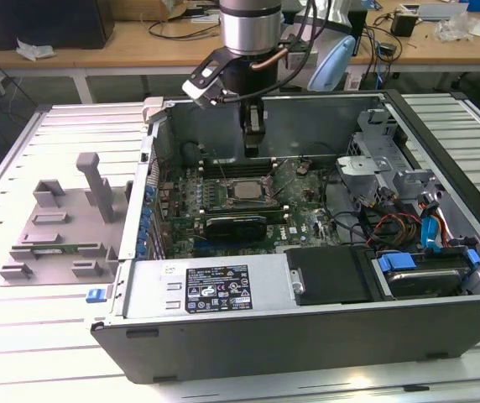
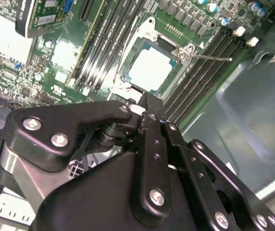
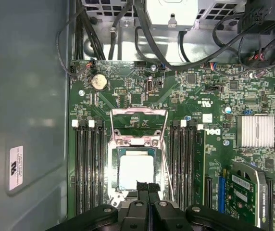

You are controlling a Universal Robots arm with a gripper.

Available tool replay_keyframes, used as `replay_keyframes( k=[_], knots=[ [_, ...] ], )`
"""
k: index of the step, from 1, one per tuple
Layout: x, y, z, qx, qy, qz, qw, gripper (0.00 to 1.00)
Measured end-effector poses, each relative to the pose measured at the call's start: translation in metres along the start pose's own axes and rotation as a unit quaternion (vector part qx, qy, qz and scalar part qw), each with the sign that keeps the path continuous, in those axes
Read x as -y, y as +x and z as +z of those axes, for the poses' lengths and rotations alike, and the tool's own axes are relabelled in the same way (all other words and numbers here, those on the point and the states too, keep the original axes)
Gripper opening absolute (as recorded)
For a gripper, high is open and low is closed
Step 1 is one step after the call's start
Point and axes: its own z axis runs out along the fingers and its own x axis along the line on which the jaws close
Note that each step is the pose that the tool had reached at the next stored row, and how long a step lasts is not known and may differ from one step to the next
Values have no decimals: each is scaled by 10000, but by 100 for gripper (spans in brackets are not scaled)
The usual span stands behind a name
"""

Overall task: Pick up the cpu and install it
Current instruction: 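Close the cpu cover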

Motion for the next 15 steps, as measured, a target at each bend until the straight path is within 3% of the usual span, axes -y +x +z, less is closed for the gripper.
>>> replay_keyframes(
  k=[1, 10, 15],
  knots=[
    [-2, -1, -64, 0, 0, 0, 10000, 11],
    [-48, -2, -68, 0, 0, 0, 10000, 11],
    [-153, -4, -65, 0, 0, 0, 10000, 11]
  ],
)
